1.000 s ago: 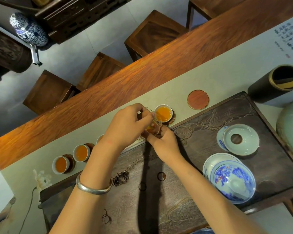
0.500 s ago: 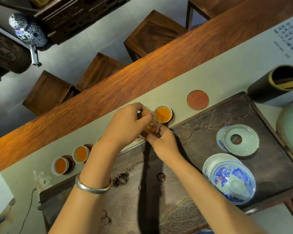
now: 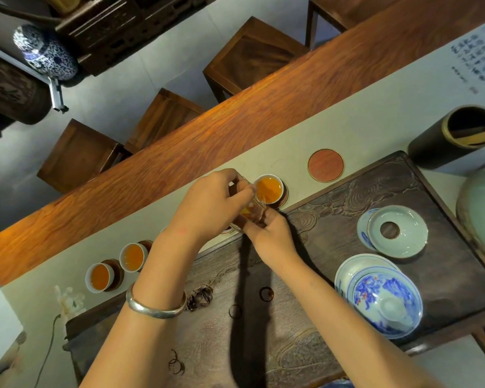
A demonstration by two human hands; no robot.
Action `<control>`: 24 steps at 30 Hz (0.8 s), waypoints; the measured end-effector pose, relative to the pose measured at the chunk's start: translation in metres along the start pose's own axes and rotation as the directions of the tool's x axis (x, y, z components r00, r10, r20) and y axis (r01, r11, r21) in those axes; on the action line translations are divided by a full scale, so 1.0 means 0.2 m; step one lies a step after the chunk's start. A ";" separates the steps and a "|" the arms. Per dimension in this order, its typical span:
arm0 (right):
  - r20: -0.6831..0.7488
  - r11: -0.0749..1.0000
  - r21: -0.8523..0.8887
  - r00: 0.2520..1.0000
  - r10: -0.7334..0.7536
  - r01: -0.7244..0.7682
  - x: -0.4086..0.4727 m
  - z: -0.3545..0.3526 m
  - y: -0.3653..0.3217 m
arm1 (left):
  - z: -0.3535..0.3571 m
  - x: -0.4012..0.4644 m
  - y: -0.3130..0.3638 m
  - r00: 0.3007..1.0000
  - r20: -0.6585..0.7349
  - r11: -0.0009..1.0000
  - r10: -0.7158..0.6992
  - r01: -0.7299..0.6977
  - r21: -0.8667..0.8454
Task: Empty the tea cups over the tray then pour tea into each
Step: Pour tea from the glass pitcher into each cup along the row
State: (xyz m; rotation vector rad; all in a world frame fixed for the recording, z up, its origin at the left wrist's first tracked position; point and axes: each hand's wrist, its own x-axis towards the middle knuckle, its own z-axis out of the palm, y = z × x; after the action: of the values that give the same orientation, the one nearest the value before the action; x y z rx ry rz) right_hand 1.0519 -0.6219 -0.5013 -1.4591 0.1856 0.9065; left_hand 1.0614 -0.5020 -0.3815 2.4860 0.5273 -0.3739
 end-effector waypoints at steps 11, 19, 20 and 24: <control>0.013 0.997 0.079 1.000 0.014 -0.015 -0.02 -0.01 -0.03 | 0.01 0.02 0.03 1.000 0.023 0.999 0.015 -0.016 0.041; 0.004 0.997 0.069 1.000 0.025 -0.025 -0.02 -0.01 -0.05 | 0.01 0.02 0.03 1.000 0.014 0.998 0.019 -0.020 0.057; 0.006 0.997 0.065 1.000 0.030 -0.030 -0.02 -0.01 -0.05 | 0.01 0.02 0.03 1.000 0.015 0.998 0.019 -0.020 0.053; -0.001 1.000 0.001 1.000 0.030 -0.030 -0.02 -0.02 -0.04 | 0.01 0.01 0.01 1.000 0.016 1.000 0.015 -0.015 0.015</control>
State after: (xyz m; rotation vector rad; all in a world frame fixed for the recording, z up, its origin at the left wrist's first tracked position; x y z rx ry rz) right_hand 1.0550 -0.6258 -0.4929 -1.4589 0.2091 0.9300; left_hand 1.0637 -0.5034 -0.3827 2.4979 0.5009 -0.3928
